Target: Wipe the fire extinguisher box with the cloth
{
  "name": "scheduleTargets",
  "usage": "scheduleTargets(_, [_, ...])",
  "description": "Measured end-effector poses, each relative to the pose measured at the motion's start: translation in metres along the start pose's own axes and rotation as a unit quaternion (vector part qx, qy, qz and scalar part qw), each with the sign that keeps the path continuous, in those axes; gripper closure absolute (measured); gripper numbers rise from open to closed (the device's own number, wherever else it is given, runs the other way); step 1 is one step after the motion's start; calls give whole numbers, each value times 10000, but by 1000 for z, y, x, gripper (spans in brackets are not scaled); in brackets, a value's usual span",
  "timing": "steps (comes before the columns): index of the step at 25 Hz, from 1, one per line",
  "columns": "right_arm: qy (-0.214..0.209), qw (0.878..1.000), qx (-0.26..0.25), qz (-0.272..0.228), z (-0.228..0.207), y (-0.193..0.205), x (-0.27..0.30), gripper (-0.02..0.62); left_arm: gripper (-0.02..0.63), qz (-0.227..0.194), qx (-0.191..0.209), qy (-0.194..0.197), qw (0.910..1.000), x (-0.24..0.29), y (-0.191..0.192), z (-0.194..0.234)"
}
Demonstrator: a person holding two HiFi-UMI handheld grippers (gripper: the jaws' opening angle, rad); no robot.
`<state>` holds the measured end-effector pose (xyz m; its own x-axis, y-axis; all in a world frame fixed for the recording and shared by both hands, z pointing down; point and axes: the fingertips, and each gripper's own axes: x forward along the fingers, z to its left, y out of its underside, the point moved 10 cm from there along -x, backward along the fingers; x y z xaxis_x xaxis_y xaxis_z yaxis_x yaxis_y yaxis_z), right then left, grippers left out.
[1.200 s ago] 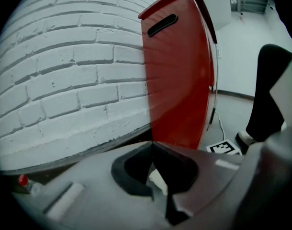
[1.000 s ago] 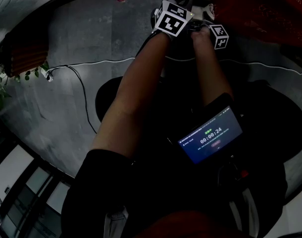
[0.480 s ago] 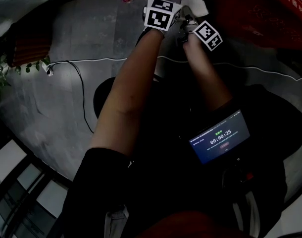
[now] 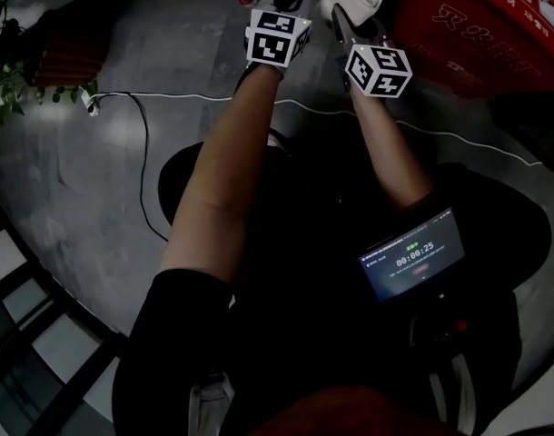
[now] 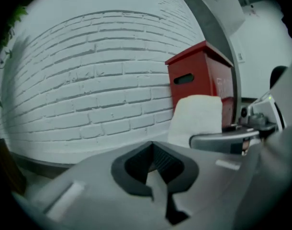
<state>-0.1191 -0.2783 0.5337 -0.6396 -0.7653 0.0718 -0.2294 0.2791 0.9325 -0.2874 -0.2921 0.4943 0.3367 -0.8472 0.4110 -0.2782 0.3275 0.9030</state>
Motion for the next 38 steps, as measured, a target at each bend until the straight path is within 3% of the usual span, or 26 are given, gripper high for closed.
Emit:
scheduleTargets(4, [-177,9970,-759,8,14,-27,-25,502,603,-304,-129,124,9994,-18,-14,-25])
scheduleTargets(8, [-402,9927,-1136,-2,20,-57,-53,502,603,-589,-470,253,9968,-38,-39,-58])
scheduleTargets(13, [-423,9885,-1453,-44,9,-94,-103,500,603,-794,-379,325,9956,-49,-59,-95])
scheduleTargets(20, [-600,9779,-1997,169,34,-164,-202,499,603,-1262,-413,586,9894,-125,-105,-157])
scheduleTargets(28, [-476,9649,-2578,182,25,-212,-262,497,603,-2017,-498,1094,9720,-160,-150,-207])
scheduleTargets(35, [-310,9573,-2871,154,39,-262,-370,497,603,-2526,-560,1861,9479,-225,-206,-276])
scheduleTargets(38, [-309,9557,-2924,165,50,-264,-391,497,603,-2551,-634,1966,9446,-242,-200,-281])
